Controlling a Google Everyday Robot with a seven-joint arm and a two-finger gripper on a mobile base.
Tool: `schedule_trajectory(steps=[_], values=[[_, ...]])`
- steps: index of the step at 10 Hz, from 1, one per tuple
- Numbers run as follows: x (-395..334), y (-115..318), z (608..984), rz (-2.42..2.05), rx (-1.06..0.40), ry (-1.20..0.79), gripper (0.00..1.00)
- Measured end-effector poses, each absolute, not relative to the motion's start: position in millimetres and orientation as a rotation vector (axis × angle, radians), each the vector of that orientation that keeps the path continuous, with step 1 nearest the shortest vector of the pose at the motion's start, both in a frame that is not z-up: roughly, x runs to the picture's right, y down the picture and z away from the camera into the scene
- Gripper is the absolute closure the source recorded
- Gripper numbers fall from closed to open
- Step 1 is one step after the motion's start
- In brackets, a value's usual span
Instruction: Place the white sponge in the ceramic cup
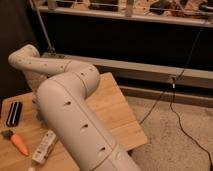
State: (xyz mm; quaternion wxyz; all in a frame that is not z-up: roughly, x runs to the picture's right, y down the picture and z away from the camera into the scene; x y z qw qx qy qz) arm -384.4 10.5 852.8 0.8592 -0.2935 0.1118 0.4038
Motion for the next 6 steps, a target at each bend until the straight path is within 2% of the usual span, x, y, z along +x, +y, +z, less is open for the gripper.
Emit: schedule_trajectory(steps=[6], values=[[-420,46,886,0.811,-0.619,0.223,0.35]])
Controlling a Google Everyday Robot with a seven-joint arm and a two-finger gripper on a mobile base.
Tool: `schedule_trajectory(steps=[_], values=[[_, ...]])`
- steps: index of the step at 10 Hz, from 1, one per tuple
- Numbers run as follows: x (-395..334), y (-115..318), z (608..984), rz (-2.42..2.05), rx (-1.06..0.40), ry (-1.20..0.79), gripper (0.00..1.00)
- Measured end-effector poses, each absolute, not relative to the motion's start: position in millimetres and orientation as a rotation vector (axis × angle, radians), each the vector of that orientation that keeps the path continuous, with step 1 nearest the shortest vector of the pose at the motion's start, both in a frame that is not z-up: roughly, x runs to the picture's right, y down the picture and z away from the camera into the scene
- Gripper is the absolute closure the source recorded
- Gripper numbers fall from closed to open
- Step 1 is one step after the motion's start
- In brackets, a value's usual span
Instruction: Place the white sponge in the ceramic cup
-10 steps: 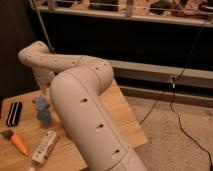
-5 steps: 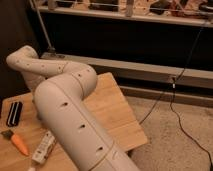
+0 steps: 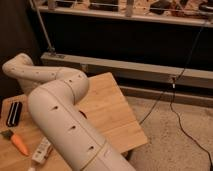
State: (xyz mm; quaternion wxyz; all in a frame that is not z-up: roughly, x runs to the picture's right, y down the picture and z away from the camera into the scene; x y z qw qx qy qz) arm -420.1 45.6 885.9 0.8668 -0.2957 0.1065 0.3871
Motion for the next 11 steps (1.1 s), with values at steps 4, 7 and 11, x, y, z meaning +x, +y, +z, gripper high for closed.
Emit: schedule_trajectory(steps=[4,7,11], values=[[-424,51,910,0.827,-0.606,0.213,0.35],[-431,52,916,0.834,-0.617,0.196,0.35],[-440,43,917,0.809,-0.597,0.181,0.35]])
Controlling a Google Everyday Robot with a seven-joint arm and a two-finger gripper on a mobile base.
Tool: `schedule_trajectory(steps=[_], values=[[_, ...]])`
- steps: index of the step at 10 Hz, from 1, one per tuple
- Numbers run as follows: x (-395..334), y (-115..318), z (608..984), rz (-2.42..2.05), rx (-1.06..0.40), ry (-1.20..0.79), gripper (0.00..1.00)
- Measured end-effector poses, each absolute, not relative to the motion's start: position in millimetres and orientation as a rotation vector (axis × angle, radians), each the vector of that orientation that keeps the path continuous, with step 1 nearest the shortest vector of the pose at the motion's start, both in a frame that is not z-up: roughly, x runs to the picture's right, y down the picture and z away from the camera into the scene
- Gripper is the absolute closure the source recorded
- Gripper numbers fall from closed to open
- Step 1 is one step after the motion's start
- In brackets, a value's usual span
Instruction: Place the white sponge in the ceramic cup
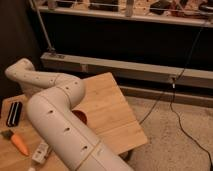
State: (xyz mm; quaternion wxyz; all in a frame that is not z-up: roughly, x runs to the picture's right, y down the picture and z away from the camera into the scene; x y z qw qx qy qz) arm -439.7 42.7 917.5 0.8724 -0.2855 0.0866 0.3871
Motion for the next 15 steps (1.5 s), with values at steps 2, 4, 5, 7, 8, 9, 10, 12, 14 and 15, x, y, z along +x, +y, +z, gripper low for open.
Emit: schedule_trajectory(steps=[2,4,5,7,8,9,10,12,14,15], values=[[-442,39,918,0.781,-0.574,0.182,0.35],[-443,40,920,0.756,-0.566,0.185,0.35],[-443,41,922,0.74,-0.564,0.188,0.35],[-441,43,926,0.722,-0.563,0.193,0.35],[-440,44,929,0.712,-0.565,0.199,0.35],[-438,44,931,0.709,-0.57,0.202,0.35],[-438,44,931,0.712,-0.579,0.202,0.35],[-439,45,933,0.716,-0.598,0.198,0.35],[-439,47,936,0.719,-0.619,0.199,0.35],[-437,49,940,0.719,-0.627,0.206,0.35]])
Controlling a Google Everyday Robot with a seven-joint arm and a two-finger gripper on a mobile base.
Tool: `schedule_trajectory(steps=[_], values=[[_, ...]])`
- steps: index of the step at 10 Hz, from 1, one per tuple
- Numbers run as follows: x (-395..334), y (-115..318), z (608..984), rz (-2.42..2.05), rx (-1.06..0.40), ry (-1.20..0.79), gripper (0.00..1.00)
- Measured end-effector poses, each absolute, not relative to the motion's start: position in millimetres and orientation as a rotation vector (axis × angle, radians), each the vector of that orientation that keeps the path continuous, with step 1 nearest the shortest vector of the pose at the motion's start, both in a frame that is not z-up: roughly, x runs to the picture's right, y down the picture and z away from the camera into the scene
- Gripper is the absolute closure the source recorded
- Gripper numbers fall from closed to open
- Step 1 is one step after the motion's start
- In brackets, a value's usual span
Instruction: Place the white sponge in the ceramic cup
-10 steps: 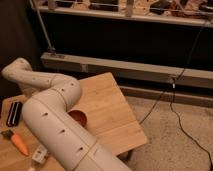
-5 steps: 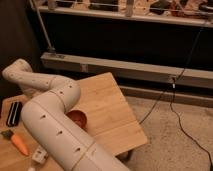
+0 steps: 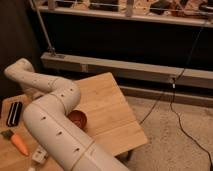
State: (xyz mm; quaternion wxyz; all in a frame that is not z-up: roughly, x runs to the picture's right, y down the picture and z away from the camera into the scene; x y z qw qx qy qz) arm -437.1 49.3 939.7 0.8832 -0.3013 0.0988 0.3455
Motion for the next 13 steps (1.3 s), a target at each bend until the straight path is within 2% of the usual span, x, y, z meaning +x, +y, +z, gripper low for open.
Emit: schedule_trajectory(steps=[12,13], values=[[-445,59,945,0.703,-0.663,0.224,0.35],[-446,61,945,0.698,-0.667,0.227,0.42]])
